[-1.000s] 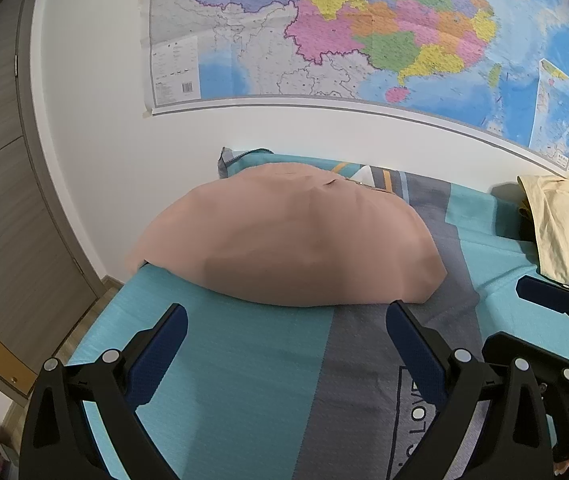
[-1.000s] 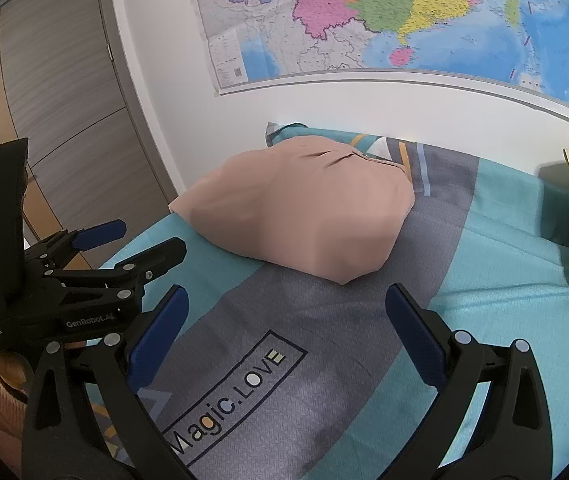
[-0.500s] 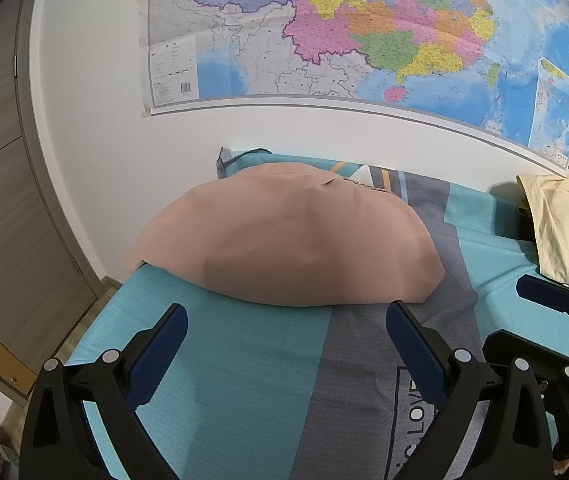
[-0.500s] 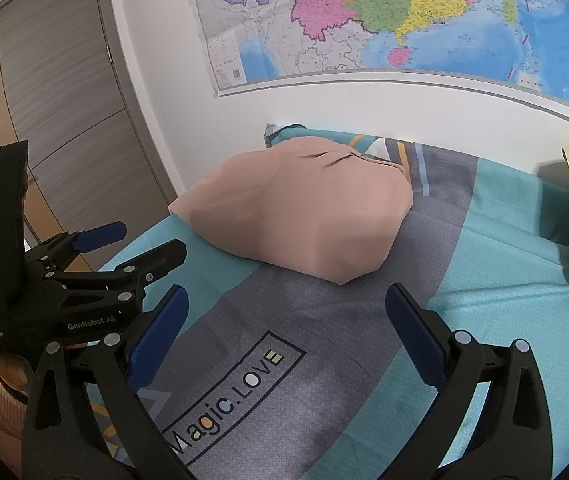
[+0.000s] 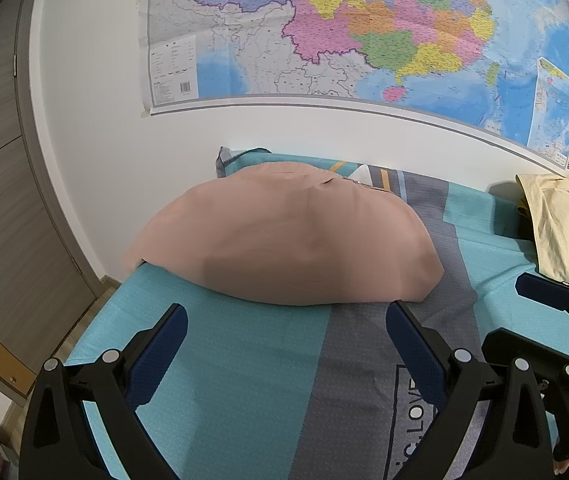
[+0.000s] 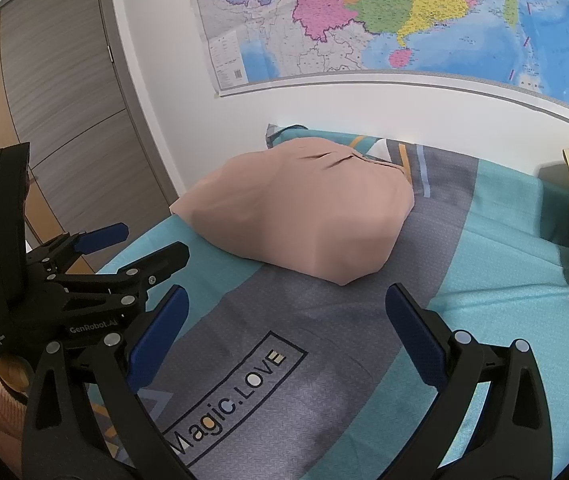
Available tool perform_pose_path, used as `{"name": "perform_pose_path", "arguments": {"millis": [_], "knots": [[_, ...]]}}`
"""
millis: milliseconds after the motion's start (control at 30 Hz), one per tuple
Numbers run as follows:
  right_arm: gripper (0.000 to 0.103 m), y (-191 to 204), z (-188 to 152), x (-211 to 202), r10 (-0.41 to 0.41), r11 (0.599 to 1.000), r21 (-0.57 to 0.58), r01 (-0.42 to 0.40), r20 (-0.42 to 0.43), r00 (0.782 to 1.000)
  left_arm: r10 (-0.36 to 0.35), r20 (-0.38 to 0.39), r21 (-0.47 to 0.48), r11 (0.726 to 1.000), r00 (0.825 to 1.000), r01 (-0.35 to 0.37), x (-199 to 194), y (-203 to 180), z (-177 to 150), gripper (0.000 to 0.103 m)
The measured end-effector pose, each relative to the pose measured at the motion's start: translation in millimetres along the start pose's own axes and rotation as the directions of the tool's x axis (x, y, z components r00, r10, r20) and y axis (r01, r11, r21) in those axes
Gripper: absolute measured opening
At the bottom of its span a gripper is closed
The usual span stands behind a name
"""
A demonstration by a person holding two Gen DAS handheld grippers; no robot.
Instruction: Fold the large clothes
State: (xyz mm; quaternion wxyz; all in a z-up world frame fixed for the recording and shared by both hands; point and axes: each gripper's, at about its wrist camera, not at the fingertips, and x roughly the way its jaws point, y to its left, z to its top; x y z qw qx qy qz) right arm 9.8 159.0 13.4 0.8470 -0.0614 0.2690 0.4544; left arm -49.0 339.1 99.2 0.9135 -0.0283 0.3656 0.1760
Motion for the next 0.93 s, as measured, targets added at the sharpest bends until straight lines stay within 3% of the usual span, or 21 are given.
{"name": "perform_pose_path", "arguments": {"millis": [800, 933], "knots": [[0.097, -5, -7, -7, -0.020, 1.000, 0.024, 0.020, 0.006, 1.000, -0.013, 0.007, 0.010, 1.000, 1.000, 0.013, -3, -14, -3, 0.096], [0.097, -14, -13, -18, -0.044, 0.998, 0.049, 0.043, 0.022, 0.999, -0.080, -0.019, 0.013, 0.997, 0.997, 0.080, 1, -26, -4, 0.096]]}}
